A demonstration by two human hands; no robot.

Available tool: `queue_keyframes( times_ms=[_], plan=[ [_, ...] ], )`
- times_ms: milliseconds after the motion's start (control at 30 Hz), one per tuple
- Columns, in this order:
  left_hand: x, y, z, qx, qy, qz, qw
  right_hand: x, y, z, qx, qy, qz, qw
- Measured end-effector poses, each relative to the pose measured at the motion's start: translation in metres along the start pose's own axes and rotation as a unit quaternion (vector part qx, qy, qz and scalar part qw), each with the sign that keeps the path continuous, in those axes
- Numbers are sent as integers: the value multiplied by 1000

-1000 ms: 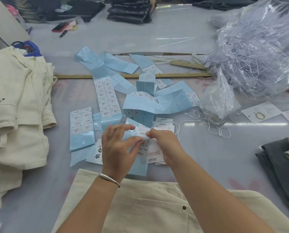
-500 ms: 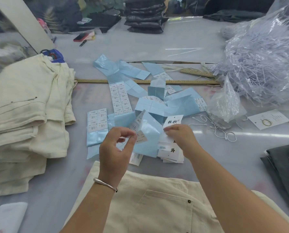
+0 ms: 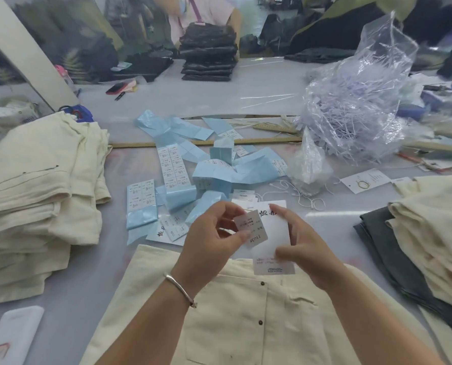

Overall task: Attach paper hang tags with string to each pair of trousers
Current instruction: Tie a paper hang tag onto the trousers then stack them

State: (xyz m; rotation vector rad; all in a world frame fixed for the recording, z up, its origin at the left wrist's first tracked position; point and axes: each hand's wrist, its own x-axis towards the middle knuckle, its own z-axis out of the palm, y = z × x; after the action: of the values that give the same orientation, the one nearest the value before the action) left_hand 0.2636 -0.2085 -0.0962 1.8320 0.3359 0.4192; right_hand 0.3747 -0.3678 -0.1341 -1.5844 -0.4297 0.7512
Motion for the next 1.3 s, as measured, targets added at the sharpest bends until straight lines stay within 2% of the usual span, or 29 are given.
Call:
queue_keyframes(
  times_ms=[200, 400, 900, 1067, 1133, 1167, 1233, 1300],
  plan=[
    [-11, 23, 20, 39, -46, 4, 998, -33, -9, -1, 5, -45, -21, 999],
    [-22, 29, 37, 102, -44, 41, 993, -47, -11, -7, 8, -65, -35, 997],
    [-31, 25, 50, 233, 34, 139, 962, -53, -16, -13, 41, -93, -77, 992],
    [-33, 26, 41, 264, 57, 90, 959, -55, -16, -13, 86, -108, -93, 986],
    [-34, 27, 42, 221, 77, 29, 972, -55, -15, -13, 109, -111, -99, 983],
    [-35, 27, 42, 166, 74, -16, 983, -55, -15, -12, 116, -110, -100, 982],
    [-35, 23, 41, 9, 14, -97, 995, -55, -15, -12, 119, -101, -95, 983],
    [-37, 20, 40, -109, -63, -133, 983, -55, -16, -12, 127, -88, -89, 984]
  ],
)
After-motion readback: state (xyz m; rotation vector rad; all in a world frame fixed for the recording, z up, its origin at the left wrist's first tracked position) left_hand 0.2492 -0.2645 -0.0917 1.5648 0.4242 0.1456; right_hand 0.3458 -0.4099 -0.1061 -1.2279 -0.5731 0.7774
